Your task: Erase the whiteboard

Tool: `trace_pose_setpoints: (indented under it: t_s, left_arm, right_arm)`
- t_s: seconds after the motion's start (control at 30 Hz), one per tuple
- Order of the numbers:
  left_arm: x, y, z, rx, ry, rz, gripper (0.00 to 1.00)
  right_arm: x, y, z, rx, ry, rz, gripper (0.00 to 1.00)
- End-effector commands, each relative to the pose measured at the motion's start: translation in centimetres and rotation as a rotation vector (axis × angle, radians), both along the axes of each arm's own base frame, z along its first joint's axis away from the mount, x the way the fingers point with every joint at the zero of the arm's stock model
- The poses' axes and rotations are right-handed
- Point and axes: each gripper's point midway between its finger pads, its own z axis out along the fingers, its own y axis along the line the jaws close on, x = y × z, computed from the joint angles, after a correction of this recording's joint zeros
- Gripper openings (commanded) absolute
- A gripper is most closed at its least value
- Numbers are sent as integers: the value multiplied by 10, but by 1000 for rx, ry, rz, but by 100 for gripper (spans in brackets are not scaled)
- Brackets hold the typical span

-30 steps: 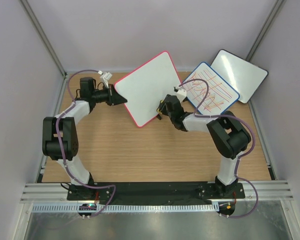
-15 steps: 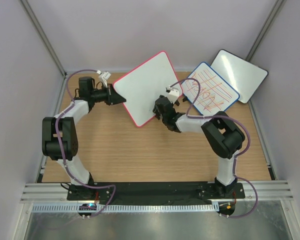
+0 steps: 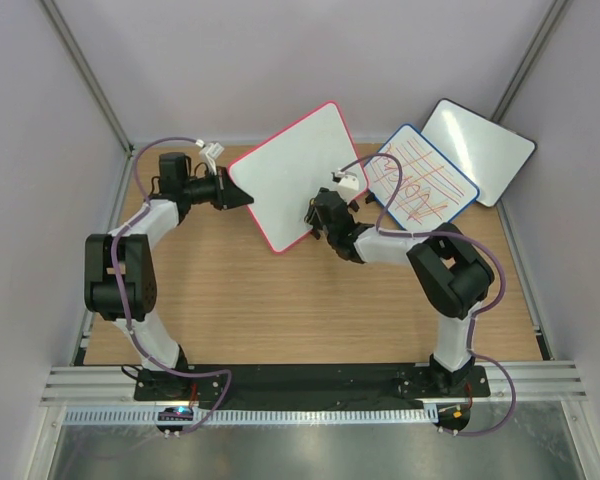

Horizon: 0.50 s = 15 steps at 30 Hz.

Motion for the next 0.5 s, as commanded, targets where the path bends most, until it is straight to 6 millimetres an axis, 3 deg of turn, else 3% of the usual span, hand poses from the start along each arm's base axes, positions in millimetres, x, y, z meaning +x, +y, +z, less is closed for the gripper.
trace_pose_setpoints:
  t_s: [0.0,0.27,0.4,0.47]
  left_arm:
    - [14,-2,0,98,-156,-12,0]
    - [14,-3,1,97,-155,-15,0]
    - [14,-5,0,96,-152,-18,0]
    - [14,-7,0,97,-153,-19,0]
  right_arm:
    - [9,21,48,99,-104,56,1]
    - [7,36,31,140,-70,72,1]
    - [-19,81,28,159,-60,166,1]
    - [-27,94,26,185,-55,186,1]
